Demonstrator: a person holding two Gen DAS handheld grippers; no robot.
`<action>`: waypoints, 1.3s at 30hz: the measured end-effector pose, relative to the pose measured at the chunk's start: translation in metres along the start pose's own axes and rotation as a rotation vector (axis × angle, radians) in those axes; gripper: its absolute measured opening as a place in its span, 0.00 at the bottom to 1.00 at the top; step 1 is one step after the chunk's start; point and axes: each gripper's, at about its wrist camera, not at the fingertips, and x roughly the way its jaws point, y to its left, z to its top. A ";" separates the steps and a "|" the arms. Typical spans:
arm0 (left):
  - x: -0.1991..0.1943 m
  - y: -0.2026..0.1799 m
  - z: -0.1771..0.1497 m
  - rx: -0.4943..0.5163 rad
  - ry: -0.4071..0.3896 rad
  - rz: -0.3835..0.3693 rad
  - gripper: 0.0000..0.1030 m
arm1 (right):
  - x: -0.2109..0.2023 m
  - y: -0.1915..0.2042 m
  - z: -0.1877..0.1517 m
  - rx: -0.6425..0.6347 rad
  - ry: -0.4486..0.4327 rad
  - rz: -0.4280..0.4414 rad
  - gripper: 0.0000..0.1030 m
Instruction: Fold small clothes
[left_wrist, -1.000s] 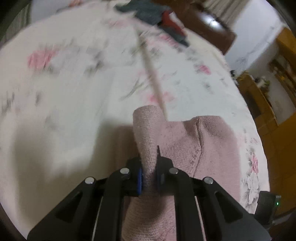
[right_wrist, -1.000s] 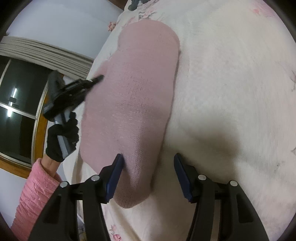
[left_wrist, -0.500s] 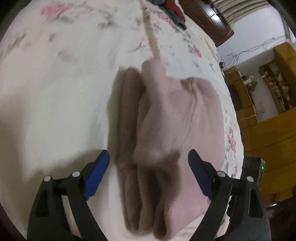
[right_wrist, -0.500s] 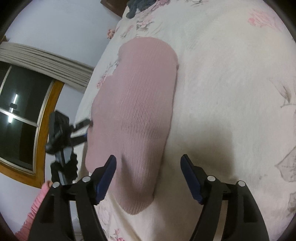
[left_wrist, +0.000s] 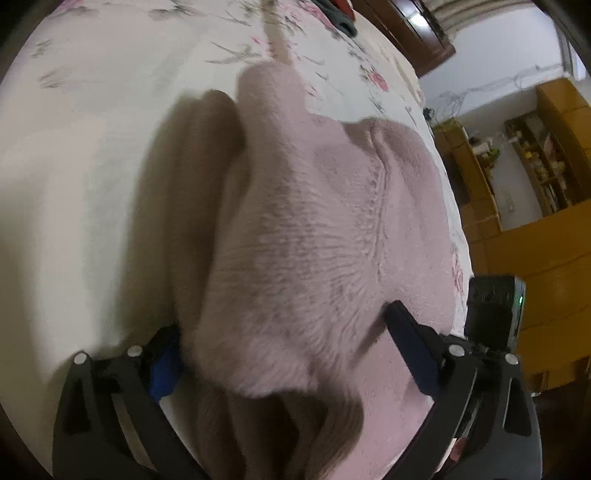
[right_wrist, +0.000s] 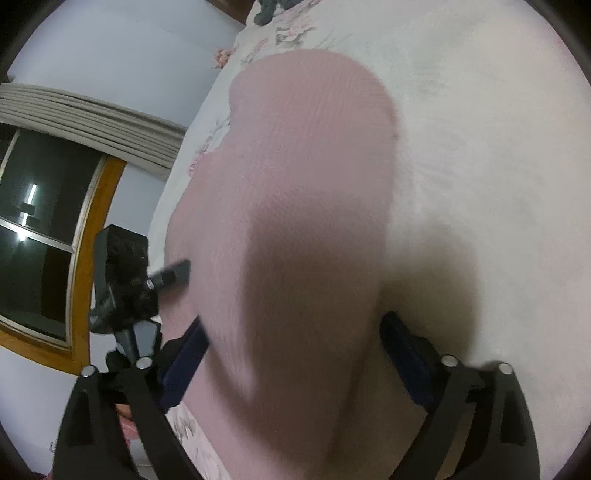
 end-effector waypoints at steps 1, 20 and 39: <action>0.003 -0.003 0.000 0.012 0.001 0.011 0.96 | 0.002 0.000 0.002 0.003 -0.002 0.011 0.93; -0.026 -0.103 -0.089 0.060 -0.040 -0.233 0.35 | -0.113 0.023 -0.077 -0.050 -0.062 0.052 0.53; 0.027 -0.153 -0.254 0.020 0.024 -0.271 0.38 | -0.176 -0.014 -0.227 -0.023 -0.075 -0.041 0.55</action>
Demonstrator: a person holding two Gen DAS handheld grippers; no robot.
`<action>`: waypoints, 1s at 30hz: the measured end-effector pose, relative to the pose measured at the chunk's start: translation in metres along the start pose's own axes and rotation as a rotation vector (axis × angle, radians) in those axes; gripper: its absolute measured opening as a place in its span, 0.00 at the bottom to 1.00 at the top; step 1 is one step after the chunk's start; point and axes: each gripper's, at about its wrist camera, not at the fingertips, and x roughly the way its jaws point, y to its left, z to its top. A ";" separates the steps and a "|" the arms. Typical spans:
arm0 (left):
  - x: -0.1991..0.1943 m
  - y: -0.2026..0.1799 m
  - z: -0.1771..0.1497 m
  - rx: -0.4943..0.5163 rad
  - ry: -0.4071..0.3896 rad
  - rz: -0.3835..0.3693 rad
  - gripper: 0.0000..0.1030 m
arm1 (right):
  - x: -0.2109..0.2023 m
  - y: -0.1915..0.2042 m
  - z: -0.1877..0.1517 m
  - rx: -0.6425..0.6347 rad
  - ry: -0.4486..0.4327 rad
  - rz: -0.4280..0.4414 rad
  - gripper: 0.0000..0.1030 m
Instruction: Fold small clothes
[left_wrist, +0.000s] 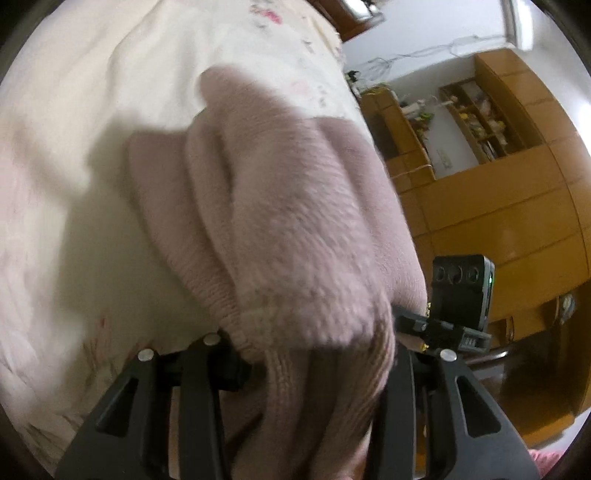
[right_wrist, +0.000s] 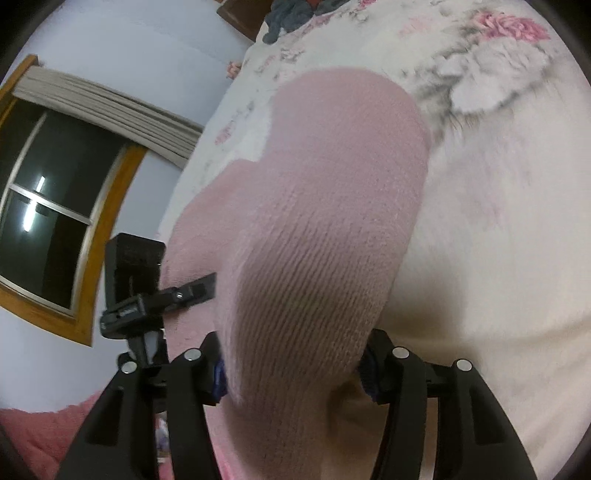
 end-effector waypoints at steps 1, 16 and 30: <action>0.003 0.002 -0.001 -0.009 -0.007 -0.005 0.39 | 0.001 -0.003 -0.004 0.000 -0.006 -0.004 0.55; -0.044 0.018 -0.034 0.018 -0.024 0.148 0.63 | -0.015 -0.017 -0.038 0.105 -0.026 -0.015 0.70; -0.052 -0.046 -0.076 0.242 -0.037 0.451 0.72 | -0.047 0.041 -0.097 -0.061 -0.064 -0.334 0.73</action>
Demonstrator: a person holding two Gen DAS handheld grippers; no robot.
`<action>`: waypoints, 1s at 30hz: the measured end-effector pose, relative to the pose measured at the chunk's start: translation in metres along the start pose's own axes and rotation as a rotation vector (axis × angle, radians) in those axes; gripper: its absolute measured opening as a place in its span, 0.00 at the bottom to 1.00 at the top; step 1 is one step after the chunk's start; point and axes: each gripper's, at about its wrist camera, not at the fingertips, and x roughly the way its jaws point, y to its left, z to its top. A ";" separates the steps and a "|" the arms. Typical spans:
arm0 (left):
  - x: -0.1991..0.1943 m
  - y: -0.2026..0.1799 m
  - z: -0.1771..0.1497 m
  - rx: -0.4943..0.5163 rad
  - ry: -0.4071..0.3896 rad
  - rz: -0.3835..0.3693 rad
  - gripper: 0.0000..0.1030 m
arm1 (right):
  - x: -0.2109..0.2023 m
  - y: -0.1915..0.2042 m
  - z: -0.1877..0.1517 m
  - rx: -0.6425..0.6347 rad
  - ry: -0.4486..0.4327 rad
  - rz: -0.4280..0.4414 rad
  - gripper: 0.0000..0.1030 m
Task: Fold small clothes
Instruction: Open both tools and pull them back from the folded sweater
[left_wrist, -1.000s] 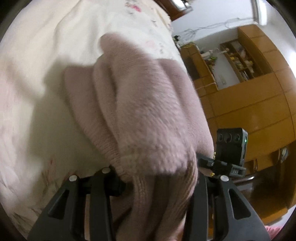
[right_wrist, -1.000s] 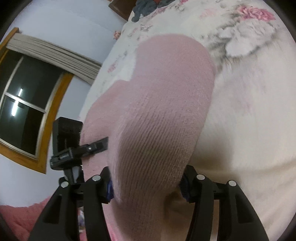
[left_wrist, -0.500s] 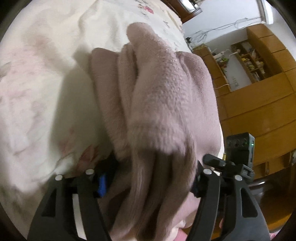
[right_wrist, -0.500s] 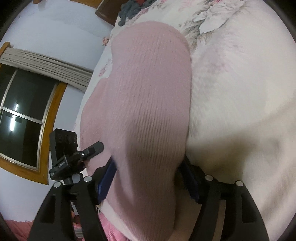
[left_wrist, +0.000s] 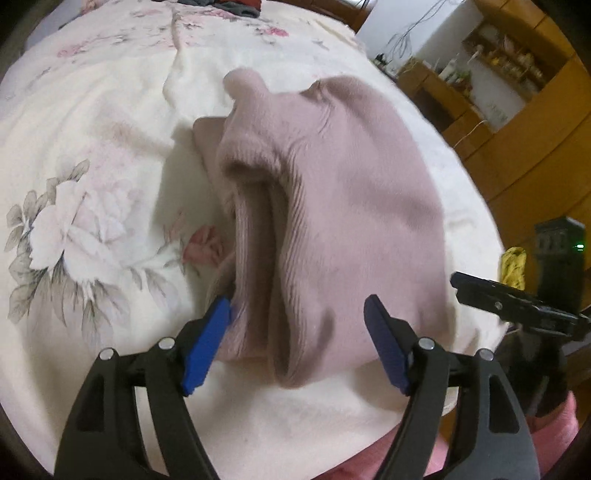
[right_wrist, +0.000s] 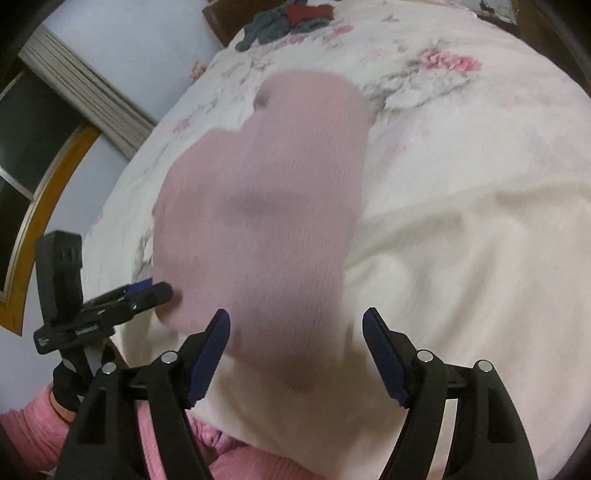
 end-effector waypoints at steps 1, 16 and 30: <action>0.002 0.001 -0.001 -0.005 0.006 0.014 0.72 | 0.003 -0.002 -0.003 -0.002 0.011 -0.016 0.73; -0.014 0.029 -0.018 -0.082 0.043 0.125 0.82 | -0.010 -0.014 -0.016 0.064 -0.003 -0.103 0.88; -0.076 -0.017 -0.024 -0.052 -0.027 0.345 0.90 | -0.056 0.052 -0.010 -0.031 -0.061 -0.351 0.96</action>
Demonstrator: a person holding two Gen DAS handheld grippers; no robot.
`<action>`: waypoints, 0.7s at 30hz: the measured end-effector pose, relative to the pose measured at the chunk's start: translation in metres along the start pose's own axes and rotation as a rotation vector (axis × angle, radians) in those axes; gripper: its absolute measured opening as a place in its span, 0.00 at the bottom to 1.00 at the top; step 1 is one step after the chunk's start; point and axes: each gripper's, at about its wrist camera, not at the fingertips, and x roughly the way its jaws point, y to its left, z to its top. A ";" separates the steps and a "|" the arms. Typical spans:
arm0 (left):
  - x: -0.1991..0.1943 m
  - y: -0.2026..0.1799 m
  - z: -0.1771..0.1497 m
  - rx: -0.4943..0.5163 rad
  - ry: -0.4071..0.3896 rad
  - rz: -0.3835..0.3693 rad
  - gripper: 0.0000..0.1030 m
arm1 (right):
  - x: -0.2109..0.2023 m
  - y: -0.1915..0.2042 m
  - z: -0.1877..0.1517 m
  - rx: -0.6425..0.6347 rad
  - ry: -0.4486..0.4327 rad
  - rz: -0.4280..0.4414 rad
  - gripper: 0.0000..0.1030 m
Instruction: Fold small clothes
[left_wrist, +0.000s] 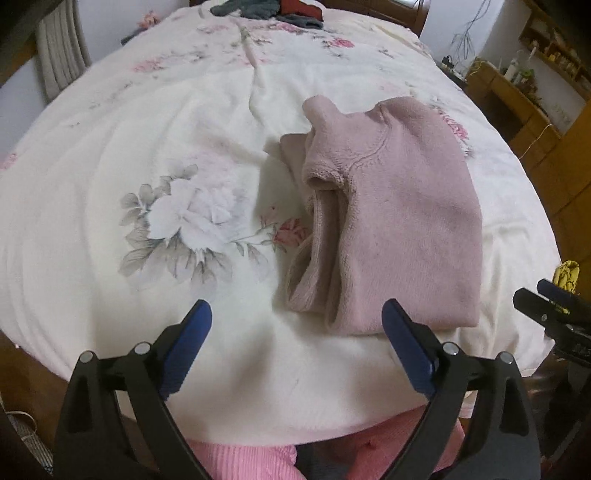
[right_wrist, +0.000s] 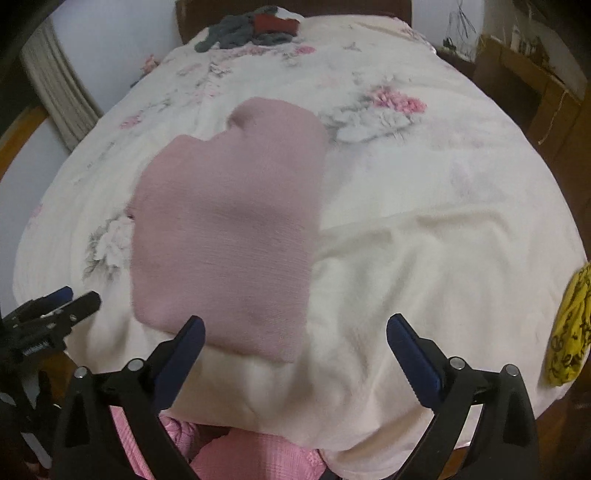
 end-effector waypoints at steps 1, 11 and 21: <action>-0.003 -0.001 -0.001 0.002 -0.002 0.006 0.90 | -0.005 0.003 -0.001 0.001 -0.007 0.002 0.96; -0.034 -0.012 -0.011 0.029 -0.049 0.046 0.90 | -0.025 0.022 -0.004 -0.012 -0.035 -0.052 0.96; -0.050 -0.021 -0.014 0.061 -0.078 0.064 0.92 | -0.040 0.031 -0.008 -0.020 -0.064 -0.055 0.96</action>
